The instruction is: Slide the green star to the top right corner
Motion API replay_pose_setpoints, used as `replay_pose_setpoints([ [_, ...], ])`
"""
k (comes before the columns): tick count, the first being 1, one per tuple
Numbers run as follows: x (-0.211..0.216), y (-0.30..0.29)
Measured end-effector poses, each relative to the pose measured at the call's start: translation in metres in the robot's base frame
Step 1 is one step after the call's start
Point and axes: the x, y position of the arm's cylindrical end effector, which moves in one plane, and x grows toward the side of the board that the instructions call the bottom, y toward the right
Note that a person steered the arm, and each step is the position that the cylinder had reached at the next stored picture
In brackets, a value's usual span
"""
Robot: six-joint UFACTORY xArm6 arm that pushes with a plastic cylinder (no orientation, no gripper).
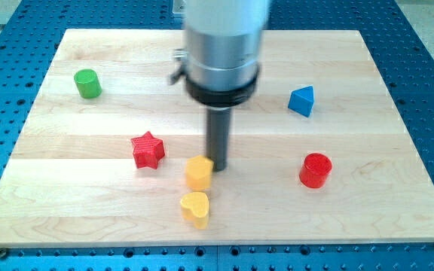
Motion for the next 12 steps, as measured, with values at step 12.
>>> replay_pose_setpoints([
  [12,-0.258,-0.008],
])
